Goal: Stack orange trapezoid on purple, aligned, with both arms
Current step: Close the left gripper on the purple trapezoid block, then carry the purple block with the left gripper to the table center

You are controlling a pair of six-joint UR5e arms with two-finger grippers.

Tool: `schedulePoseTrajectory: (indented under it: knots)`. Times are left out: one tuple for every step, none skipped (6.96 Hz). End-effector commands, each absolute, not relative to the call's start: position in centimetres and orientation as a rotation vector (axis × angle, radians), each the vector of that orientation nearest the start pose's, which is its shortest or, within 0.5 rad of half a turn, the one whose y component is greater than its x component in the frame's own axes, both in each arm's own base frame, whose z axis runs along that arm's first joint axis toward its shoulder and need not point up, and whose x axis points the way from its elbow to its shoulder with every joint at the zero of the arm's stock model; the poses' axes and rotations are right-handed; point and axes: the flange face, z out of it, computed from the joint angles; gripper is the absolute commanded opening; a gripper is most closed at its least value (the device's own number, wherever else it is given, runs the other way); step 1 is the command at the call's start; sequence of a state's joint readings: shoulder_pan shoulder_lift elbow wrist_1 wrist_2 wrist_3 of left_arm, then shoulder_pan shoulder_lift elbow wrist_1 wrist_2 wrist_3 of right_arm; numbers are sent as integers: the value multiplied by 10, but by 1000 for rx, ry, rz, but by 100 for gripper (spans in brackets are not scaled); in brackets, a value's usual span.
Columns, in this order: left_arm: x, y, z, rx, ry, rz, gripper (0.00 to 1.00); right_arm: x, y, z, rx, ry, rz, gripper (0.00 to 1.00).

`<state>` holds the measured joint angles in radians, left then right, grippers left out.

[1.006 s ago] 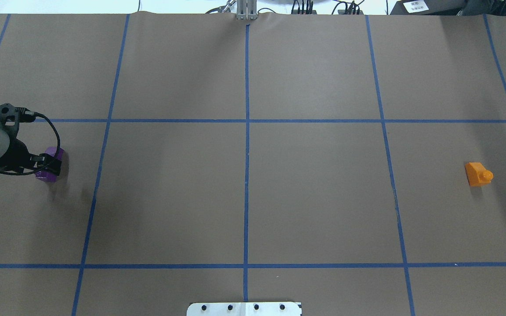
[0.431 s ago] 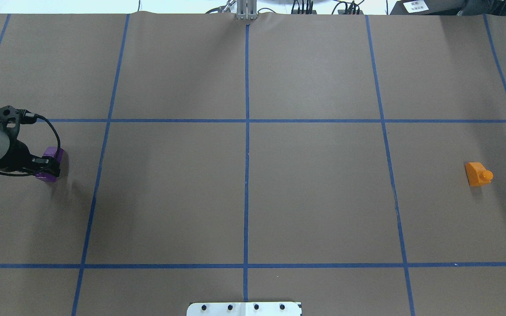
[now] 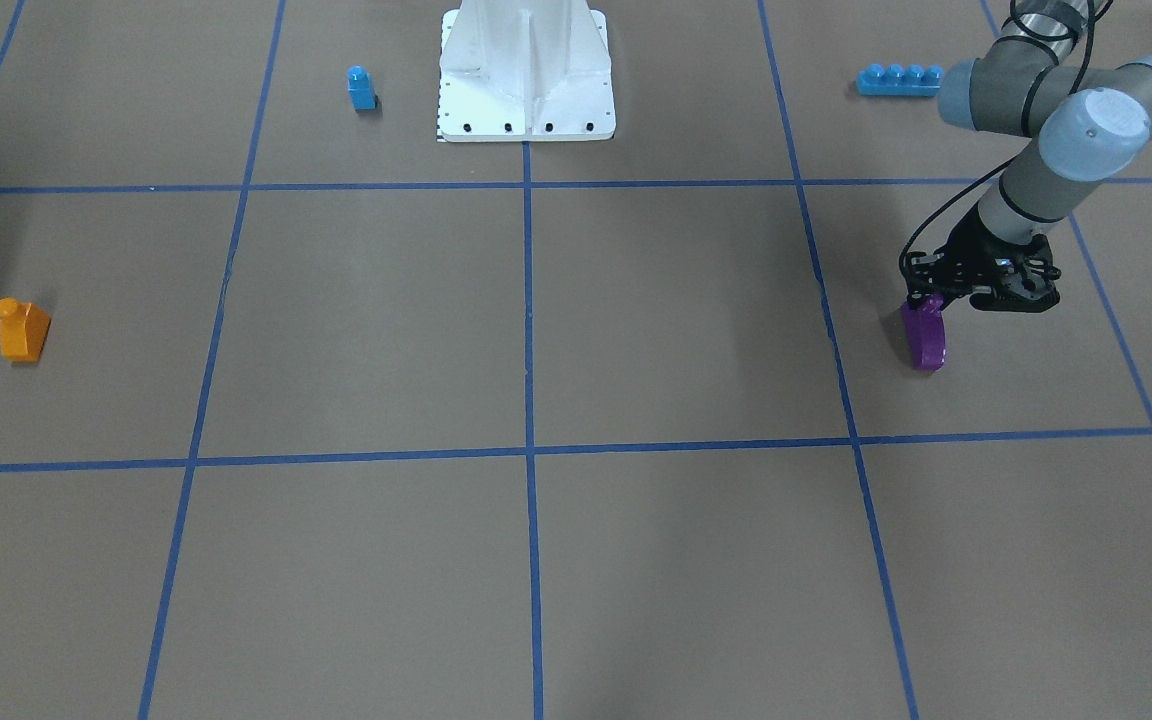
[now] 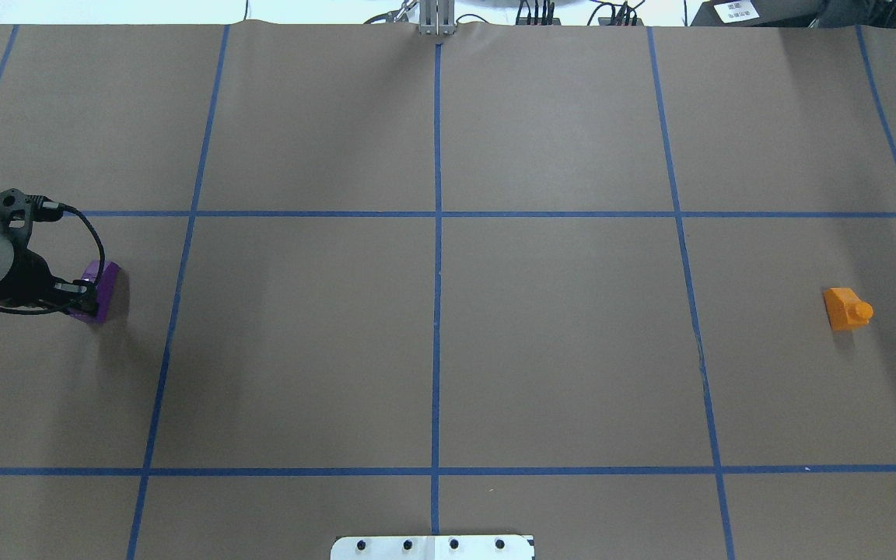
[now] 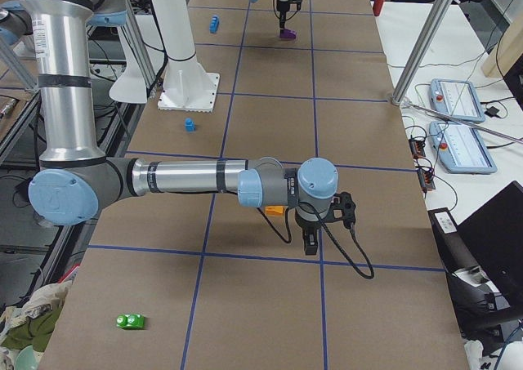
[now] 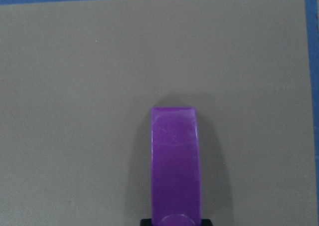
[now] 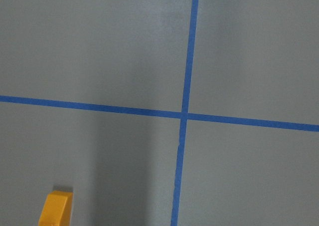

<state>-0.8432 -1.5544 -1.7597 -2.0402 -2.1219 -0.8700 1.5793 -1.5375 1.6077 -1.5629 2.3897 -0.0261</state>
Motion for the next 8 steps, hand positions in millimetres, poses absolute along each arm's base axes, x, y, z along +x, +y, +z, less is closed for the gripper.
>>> schedulePoseTrajectory:
  knots:
    - [268,-424,460,22,787,30,0,65,-509,620,87,-817,-47,100]
    - [269,-426,418,37,787,39,0,65,-509,621,85,-817,-47,100]
    - [286,-437,387,76,821,66,0,65,-509,624,81,-818,-45,100]
    - [318,-442,342,162,847,113,0,65,-509,626,78,-818,-44,100]
    - [373,-445,308,203,859,175,0,65,-509,627,75,-822,-42,100]
    - [422,-452,278,227,871,219,0,63,-508,628,70,-838,-41,100]
    - [464,-466,232,279,887,272,0,63,-508,632,63,-840,-38,100]
    - [504,-470,209,340,857,355,0,64,-508,632,62,-840,-36,100]
